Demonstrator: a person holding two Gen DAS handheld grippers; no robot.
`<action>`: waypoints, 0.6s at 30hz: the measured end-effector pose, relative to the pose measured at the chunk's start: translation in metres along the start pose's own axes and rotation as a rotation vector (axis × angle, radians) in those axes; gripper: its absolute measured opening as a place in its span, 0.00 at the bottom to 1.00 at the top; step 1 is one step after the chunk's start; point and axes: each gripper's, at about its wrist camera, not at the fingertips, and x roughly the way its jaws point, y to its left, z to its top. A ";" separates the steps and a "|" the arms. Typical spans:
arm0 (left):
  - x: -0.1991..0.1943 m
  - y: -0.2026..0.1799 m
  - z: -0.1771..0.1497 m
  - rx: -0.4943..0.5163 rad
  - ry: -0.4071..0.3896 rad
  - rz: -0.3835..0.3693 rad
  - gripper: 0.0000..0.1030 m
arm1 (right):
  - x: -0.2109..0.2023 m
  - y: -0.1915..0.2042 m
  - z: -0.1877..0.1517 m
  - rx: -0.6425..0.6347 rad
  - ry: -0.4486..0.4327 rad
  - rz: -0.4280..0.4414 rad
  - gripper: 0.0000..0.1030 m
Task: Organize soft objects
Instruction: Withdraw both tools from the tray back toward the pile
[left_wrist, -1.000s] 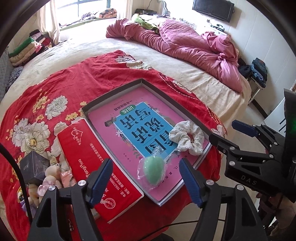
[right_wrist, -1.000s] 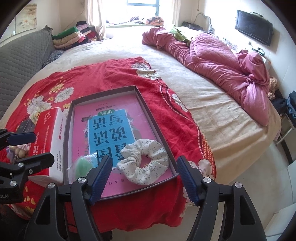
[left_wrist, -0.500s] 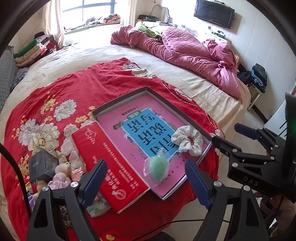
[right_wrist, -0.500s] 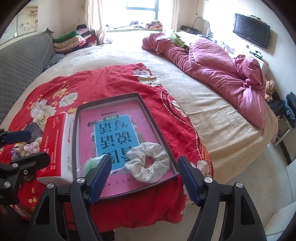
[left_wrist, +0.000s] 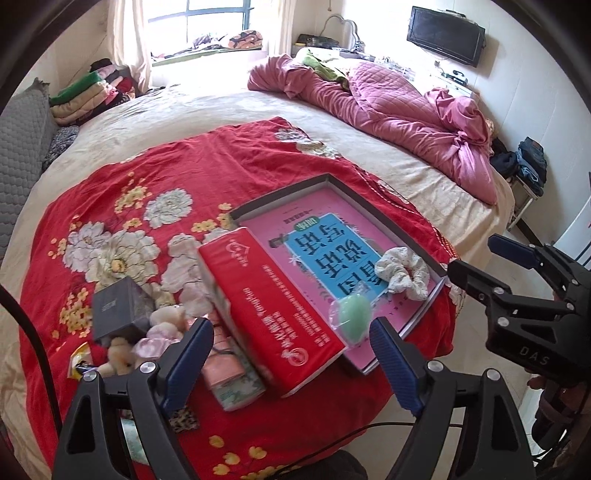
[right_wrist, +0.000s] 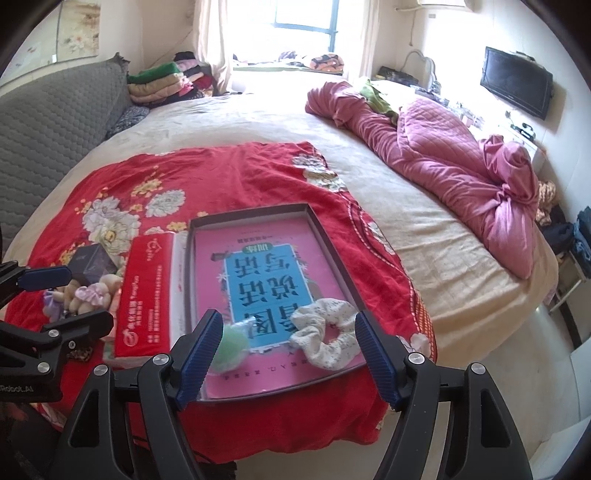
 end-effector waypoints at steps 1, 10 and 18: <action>-0.002 0.003 -0.001 -0.003 -0.003 0.002 0.83 | -0.002 0.002 0.000 -0.004 -0.004 0.001 0.73; -0.020 0.033 -0.013 -0.042 -0.016 0.029 0.83 | -0.021 0.030 0.008 -0.039 -0.039 0.035 0.73; -0.036 0.062 -0.026 -0.077 -0.030 0.075 0.83 | -0.029 0.063 0.017 -0.090 -0.062 0.070 0.73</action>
